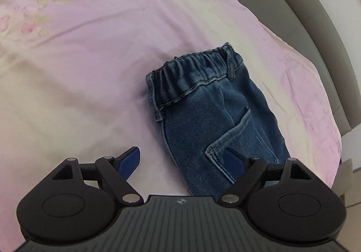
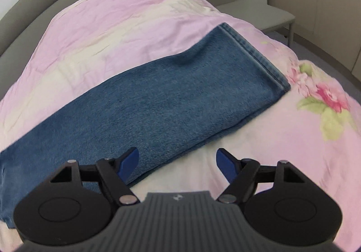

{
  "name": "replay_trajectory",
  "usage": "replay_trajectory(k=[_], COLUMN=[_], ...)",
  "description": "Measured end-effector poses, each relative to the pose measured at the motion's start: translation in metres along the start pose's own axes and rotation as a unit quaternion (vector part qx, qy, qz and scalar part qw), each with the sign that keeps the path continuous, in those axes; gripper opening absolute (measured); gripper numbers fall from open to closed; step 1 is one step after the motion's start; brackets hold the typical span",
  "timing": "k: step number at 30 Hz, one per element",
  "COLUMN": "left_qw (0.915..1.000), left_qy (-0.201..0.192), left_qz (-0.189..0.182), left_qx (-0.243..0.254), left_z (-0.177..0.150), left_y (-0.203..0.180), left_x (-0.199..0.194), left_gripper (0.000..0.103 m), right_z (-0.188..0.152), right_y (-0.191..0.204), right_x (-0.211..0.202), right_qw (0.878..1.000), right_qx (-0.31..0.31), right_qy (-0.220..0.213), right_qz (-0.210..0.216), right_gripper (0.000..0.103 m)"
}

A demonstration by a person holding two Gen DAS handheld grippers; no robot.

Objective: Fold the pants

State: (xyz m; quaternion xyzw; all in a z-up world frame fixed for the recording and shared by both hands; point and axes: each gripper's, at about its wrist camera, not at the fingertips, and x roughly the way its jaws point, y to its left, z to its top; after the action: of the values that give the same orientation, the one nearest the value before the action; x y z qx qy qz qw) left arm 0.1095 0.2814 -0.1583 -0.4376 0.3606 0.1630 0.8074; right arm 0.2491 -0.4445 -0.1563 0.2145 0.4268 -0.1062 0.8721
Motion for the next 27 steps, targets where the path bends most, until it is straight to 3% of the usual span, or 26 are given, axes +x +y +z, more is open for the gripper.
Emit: replay_trajectory(k=[5, 8, 12, 15, 18, 23, 25, 27], left_qw=[0.9989, 0.9992, 0.9994, 0.9969, 0.9894, 0.9804, 0.9819, 0.9793], left_qy=[-0.024, -0.023, -0.03, -0.051, -0.047, -0.009, -0.009, -0.023], left_qz=[-0.008, -0.013, 0.013, 0.002, 0.048, 0.129, 0.136, 0.138], left_qx=[-0.041, -0.03, 0.009, 0.059, 0.129, 0.149, 0.132, 0.147], left_z=[0.009, 0.017, 0.03, 0.046, 0.057, 0.053, 0.043, 0.032], left_y=[0.006, -0.002, -0.027, -0.061, -0.092, -0.079, -0.064, -0.062], left_x=[0.028, 0.037, 0.029, 0.008, 0.013, 0.054, 0.063, 0.064], left_gripper=[0.092, 0.066, 0.055, 0.053, 0.053, 0.053, 0.053, 0.054], right_z=[0.002, 0.002, 0.004, 0.007, 0.011, 0.016, 0.019, 0.021], right_y=[-0.016, -0.022, -0.023, -0.023, -0.027, -0.048, -0.063, -0.08], right_x=[0.005, 0.008, 0.013, 0.012, 0.008, 0.003, 0.001, 0.0], right_qw=[1.0, 1.0, 1.0, 1.0, 1.0, 0.998, 0.996, 0.992], right_qx=[0.024, 0.024, 0.013, -0.001, -0.003, 0.05, 0.081, 0.118], right_qy=[-0.01, -0.014, -0.012, -0.014, -0.026, -0.027, -0.031, -0.039], right_qz=[-0.015, -0.011, -0.008, -0.001, 0.013, 0.029, 0.032, 0.031], right_gripper=[0.072, 0.072, 0.072, 0.071, 0.071, 0.071, 0.071, 0.071])
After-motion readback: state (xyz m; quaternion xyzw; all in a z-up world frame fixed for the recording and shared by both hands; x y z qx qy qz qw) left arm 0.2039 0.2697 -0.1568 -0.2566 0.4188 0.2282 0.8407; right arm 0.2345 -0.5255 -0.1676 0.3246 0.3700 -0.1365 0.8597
